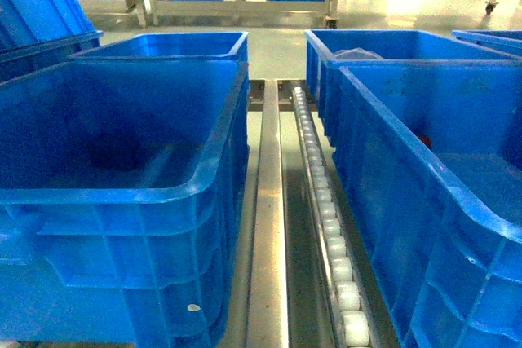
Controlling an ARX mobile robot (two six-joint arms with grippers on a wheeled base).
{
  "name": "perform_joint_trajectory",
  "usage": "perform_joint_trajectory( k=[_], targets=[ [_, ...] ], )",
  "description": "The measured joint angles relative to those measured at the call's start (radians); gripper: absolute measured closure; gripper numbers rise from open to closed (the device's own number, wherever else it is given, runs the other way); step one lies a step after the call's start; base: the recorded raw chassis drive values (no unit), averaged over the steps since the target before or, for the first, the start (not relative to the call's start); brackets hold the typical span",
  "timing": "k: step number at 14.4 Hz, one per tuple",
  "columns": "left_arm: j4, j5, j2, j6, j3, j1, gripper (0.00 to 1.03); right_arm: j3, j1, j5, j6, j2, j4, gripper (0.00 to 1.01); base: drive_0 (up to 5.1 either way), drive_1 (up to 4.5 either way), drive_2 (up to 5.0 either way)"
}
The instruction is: Sort blue parts and orange caps into right shelf containers
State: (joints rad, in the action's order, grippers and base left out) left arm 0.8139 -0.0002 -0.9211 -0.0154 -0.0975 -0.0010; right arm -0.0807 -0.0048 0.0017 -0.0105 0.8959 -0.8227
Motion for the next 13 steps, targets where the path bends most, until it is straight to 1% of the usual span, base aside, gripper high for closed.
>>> perform_joint_trajectory(
  k=[1,3,8,10,11,13],
  targets=[
    [0.068,0.0,-0.008,0.0,0.028,0.0,1.01,0.023,0.0,0.0,0.0,0.006,-0.049,1.0,0.0,0.0,0.0],
    [-0.008,0.0,0.041,0.0,0.069,0.0,1.01,0.063,0.0,0.0,0.0,-0.059,0.048,1.0,0.0,0.0,0.0],
    [-0.061,0.0,0.131,0.0,0.08,0.0,1.01,0.066,0.0,0.0,0.001,-0.15,0.101,1.0,0.0,0.0,0.0],
    [-0.295,0.0,0.396,0.0,0.087,0.0,1.01,0.068,0.0,0.0,0.002,-0.402,0.334,1.0,0.0,0.0,0.0],
    [-0.357,0.0,0.459,0.0,0.087,0.0,1.01,0.068,0.0,0.0,0.002,-0.461,0.393,1.0,0.0,0.0,0.0],
    [-0.415,0.0,0.521,0.0,0.087,0.0,1.01,0.068,0.0,0.0,0.002,-0.522,0.449,1.0,0.0,0.0,0.0]
  ],
)
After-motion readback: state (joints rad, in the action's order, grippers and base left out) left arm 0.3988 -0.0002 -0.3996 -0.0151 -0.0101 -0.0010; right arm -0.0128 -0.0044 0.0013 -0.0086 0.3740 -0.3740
